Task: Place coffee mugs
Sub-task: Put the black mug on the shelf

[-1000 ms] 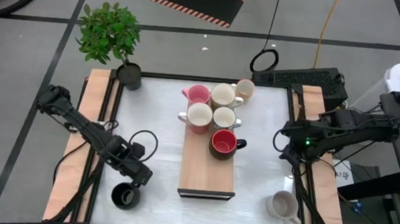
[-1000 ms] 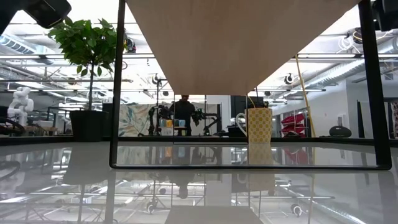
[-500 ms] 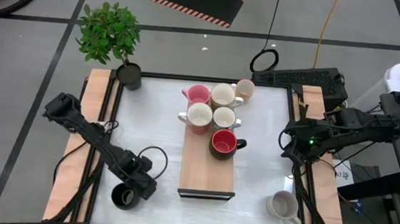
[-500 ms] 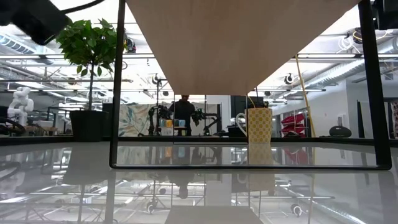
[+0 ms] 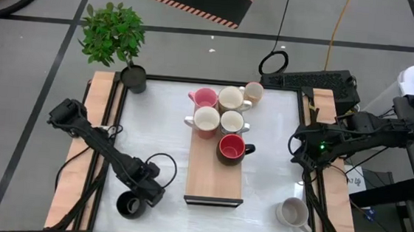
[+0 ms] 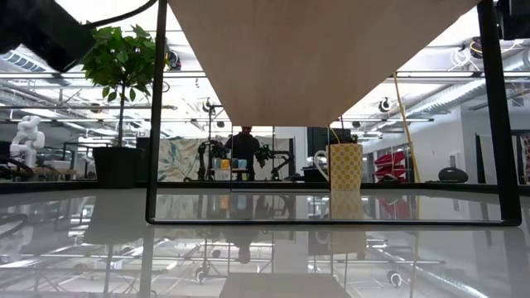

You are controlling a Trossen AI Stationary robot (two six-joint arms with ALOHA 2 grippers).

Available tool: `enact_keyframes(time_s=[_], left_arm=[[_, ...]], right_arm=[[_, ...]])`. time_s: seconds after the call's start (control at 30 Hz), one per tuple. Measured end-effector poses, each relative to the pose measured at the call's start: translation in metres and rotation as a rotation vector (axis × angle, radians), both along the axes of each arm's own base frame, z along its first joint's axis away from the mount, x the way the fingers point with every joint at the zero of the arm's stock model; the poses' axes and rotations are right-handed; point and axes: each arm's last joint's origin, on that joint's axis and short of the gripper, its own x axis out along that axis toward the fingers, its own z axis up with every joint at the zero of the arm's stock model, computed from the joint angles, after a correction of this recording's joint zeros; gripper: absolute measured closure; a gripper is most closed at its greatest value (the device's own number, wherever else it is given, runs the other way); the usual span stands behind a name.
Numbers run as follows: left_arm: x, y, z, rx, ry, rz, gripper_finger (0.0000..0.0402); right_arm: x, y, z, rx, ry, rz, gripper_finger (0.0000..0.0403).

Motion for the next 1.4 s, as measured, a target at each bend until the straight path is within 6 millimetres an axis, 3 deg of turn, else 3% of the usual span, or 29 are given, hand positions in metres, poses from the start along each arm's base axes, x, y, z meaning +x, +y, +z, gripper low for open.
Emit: enact_keyframes(time_s=[0.2,0.5,0.67,0.83,1.0,1.2,1.4], left_arm=[[0.012,0.007,0.023,0.001,-0.054,-0.054,0.0333],[0.035,0.033,0.085,0.088,-0.176,-0.13,0.0333],[0.043,0.047,0.123,0.093,-0.275,-0.191,0.0333],[0.051,0.06,0.159,0.09,-0.421,-0.257,0.0333],[0.054,0.074,0.186,0.106,-0.532,-0.322,0.0333],[0.058,0.088,0.209,0.148,-0.667,-0.388,0.0333],[0.07,0.098,0.219,0.206,-0.811,-0.408,0.0333]], right_arm=[[0.006,0.001,0.003,0.026,-0.047,-0.06,0.0257],[0.04,0.004,0.029,0.016,-0.47,-0.105,0.0257],[0.069,0.01,0.037,0.022,-0.603,-0.067,0.0257],[0.106,0.019,0.041,0.004,-0.61,0.008,0.0257],[0.143,0.027,0.06,-0.08,-0.649,0.097,0.0257],[0.178,0.031,0.079,-0.198,-0.706,0.204,0.0257],[0.2,0.025,0.075,-0.229,-0.689,0.234,0.0257]])
